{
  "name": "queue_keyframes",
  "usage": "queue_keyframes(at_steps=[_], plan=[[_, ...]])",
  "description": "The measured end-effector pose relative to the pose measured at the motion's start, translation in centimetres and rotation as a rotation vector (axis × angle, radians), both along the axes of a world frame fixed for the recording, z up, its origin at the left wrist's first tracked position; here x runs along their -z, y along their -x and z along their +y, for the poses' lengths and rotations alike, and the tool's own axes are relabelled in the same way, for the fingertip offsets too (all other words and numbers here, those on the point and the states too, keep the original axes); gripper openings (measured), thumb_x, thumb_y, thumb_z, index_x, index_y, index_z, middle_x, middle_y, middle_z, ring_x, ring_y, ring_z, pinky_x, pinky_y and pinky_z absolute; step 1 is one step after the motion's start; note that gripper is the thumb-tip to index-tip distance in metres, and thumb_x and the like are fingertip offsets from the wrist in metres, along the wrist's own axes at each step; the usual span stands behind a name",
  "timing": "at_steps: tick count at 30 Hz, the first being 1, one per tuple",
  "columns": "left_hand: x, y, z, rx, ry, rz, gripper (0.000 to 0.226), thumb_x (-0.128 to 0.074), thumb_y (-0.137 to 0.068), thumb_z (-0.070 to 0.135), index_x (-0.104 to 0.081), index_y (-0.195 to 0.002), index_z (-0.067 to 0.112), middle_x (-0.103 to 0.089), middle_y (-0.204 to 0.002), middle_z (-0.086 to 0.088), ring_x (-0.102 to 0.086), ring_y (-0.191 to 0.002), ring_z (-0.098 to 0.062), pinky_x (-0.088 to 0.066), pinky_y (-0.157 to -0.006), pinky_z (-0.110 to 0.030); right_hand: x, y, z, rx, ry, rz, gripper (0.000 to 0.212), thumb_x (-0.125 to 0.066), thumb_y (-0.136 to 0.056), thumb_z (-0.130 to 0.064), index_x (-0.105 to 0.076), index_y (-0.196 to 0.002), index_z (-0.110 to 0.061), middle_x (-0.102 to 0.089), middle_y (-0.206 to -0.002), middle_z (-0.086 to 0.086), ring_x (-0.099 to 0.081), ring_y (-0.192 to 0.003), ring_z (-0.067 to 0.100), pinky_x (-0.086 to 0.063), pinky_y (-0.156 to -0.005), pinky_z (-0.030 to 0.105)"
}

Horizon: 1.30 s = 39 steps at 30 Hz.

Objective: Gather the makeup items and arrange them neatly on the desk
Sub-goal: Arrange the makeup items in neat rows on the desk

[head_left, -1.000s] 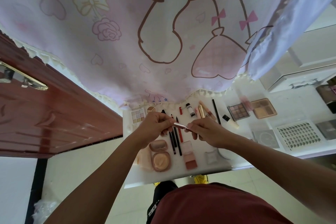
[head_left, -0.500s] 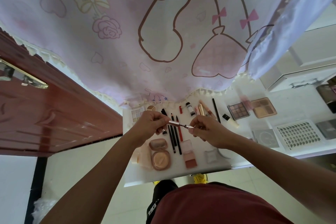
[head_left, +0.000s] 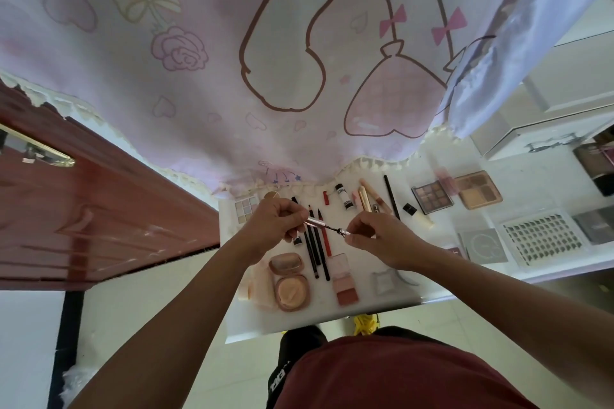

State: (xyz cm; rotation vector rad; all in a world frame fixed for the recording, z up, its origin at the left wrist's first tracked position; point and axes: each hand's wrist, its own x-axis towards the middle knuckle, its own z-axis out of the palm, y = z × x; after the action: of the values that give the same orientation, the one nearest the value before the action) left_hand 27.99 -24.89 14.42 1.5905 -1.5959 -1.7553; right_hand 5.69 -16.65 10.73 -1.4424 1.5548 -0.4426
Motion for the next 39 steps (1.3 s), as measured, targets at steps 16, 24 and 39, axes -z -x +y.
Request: queue_keyframes(at_steps=[16,24,39], plan=[[9.5,7.4,-8.3,0.112,0.040,-0.293,0.007,-0.068,-0.087,0.004,-0.067,-0.094,0.005,-0.068,-0.081,-0.007,-0.059,-0.058,-0.013,-0.044,-0.049,-0.018,7.0,-0.7,-4.6,0.114,-0.148,0.367,0.019,-0.064,-0.089,-0.043,-0.065,-0.089,-0.024,-0.070,-0.097,-0.002,-0.063,-0.094,0.019,-0.052,-0.082,0.034],[14.7,9.5,-10.5,0.273,0.072,-0.377,0.026,-0.071,-0.077,0.000,-0.065,-0.066,0.023,-0.065,-0.071,-0.010,-0.059,-0.065,-0.021,-0.052,-0.066,-0.033,10.5,-1.9,-5.9,0.160,-0.292,0.432,0.020,-0.064,-0.086,-0.033,-0.069,-0.090,-0.014,-0.067,-0.092,0.007,-0.063,-0.088,0.027,-0.050,-0.070,0.032],[13.9,9.0,-11.2,0.418,0.305,-0.555,0.006,-0.069,-0.078,0.013,-0.064,-0.079,0.015,-0.063,-0.073,0.001,-0.064,-0.072,-0.019,-0.055,-0.077,-0.037,11.0,-3.6,-7.4,0.141,-0.268,0.408,0.032,-0.070,-0.085,-0.045,-0.071,-0.087,-0.012,-0.066,-0.086,-0.001,-0.064,-0.079,0.022,-0.051,-0.069,0.031]])
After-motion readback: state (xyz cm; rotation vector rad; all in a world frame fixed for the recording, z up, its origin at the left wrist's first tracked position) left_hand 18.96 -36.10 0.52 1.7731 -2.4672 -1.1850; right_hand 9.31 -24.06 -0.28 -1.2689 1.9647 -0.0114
